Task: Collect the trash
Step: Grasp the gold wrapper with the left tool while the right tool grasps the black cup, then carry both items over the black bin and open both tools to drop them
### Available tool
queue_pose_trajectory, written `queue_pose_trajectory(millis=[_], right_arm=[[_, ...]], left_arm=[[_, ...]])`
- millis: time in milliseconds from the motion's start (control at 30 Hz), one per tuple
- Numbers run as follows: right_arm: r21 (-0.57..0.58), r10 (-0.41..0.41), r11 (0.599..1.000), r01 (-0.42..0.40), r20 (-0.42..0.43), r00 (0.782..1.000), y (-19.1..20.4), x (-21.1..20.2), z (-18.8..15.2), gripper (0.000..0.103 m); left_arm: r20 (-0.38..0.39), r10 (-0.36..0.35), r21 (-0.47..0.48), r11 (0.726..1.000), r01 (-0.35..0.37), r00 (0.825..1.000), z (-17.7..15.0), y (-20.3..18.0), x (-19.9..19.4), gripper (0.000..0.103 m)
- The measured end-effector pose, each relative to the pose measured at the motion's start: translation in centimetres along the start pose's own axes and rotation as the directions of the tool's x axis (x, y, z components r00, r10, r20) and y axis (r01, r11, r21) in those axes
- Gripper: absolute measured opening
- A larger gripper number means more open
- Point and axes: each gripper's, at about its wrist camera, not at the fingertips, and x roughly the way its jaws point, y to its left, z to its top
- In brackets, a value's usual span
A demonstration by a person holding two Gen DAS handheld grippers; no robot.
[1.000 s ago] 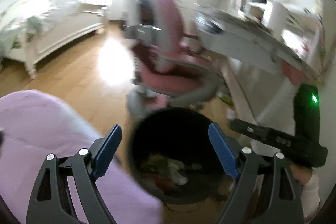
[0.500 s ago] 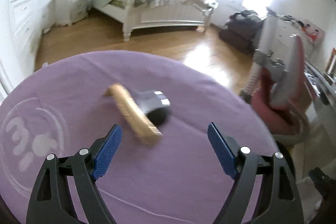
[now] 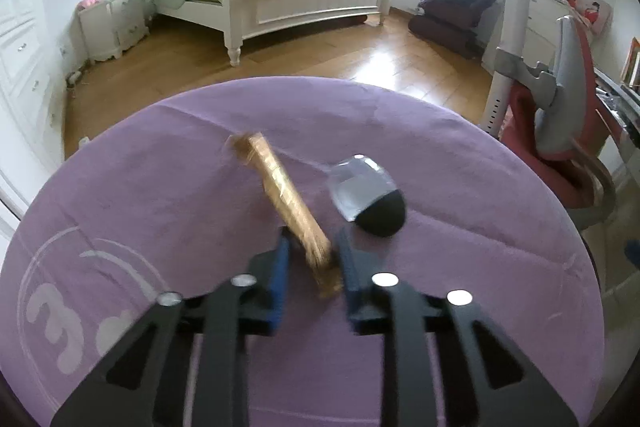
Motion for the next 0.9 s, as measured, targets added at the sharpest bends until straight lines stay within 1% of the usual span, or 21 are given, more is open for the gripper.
queue_pose_trajectory(millis=[67, 167, 233, 333, 433, 533, 600, 633, 667, 700, 733, 800, 833, 900], right_arm=[[-0.05, 0.017, 0.999, -0.018, -0.018, 1.0, 2.3, 2.1, 1.2, 0.062], [-0.119, 0.044, 0.992, -0.051, -0.061, 0.997, 6.2, 6.1, 2.7, 0.062], [-0.173, 0.043, 0.983, -0.06, -0.101, 0.994, 9.1, 9.4, 3.5, 0.062], [-0.233, 0.016, 0.971, -0.053, -0.157, 0.988, 12.4, 13.8, 4.0, 0.062], [-0.299, -0.048, 0.954, -0.016, -0.206, 0.977, 15.2, 18.2, 4.0, 0.062], [-0.333, -0.1, 0.943, 0.025, -0.211, 0.972, 16.6, 20.9, 4.1, 0.062], [-0.355, -0.131, 0.934, 0.047, -0.216, 0.968, 17.1, 22.0, 3.9, 0.062], [-0.37, -0.148, 0.927, 0.057, -0.222, 0.964, 17.3, 22.6, 3.8, 0.058], [-0.383, -0.161, 0.921, 0.063, -0.23, 0.96, 17.3, 23.0, 3.4, 0.054], [-0.419, -0.189, 0.903, 0.089, -0.204, 0.961, 17.8, 23.2, 3.2, 0.04], [-0.432, -0.182, 0.898, 0.079, -0.203, 0.962, 18.0, 23.2, 3.0, 0.04], [-0.426, -0.168, 0.903, 0.062, -0.217, 0.962, 17.7, 22.9, 2.8, 0.04], [-0.41, -0.148, 0.911, 0.043, -0.229, 0.962, 17.4, 22.5, 2.6, 0.04], [-0.341, -0.074, 0.94, -0.015, -0.247, 0.966, 16.1, 21.0, 2.5, 0.04]], left_arm=[[-0.004, -0.017, -0.011, 1.0, 0.017, 1.0, -0.4, 1.0, -0.2, 0.012], [-0.001, -0.045, -0.019, 0.999, 0.045, 0.999, -1.4, 2.5, -1.2, 0.012], [0.002, -0.064, -0.028, 0.998, 0.064, 0.998, -1.9, 3.2, -1.8, 0.012], [0.012, -0.117, -0.071, 0.991, 0.117, 0.993, -2.9, 4.5, -2.7, 0.012], [0.022, -0.106, -0.07, 0.992, 0.108, 0.994, -3.6, 4.8, -3.6, 0.012], [0.04, -0.107, -0.058, 0.992, 0.109, 0.993, -4.3, 5.0, -4.6, 0.012], [0.051, -0.1, -0.062, 0.993, 0.103, 0.994, -4.8, 5.1, -5.1, 0.012], [0.059, -0.101, -0.068, 0.992, 0.105, 0.993, -4.9, 5.2, -5.3, 0.012], [0.069, -0.103, -0.072, 0.992, 0.108, 0.992, -5.0, 5.2, -5.6, 0.012], [0.076, -0.102, -0.073, 0.991, 0.108, 0.992, -5.1, 5.2, -5.7, 0.012], [0.089, -0.097, -0.073, 0.992, 0.104, 0.991, -5.2, 4.9, -6.0, 0.012], [0.106, -0.094, -0.068, 0.993, 0.101, 0.99, -5.4, 4.6, -6.4, 0.012], [0.112, -0.103, -0.064, 0.992, 0.111, 0.988, -5.5, 4.4, -6.6, 0.012], [0.122, -0.121, -0.053, 0.99, 0.128, 0.985, -5.7, 3.7, -7.0, 0.012]])
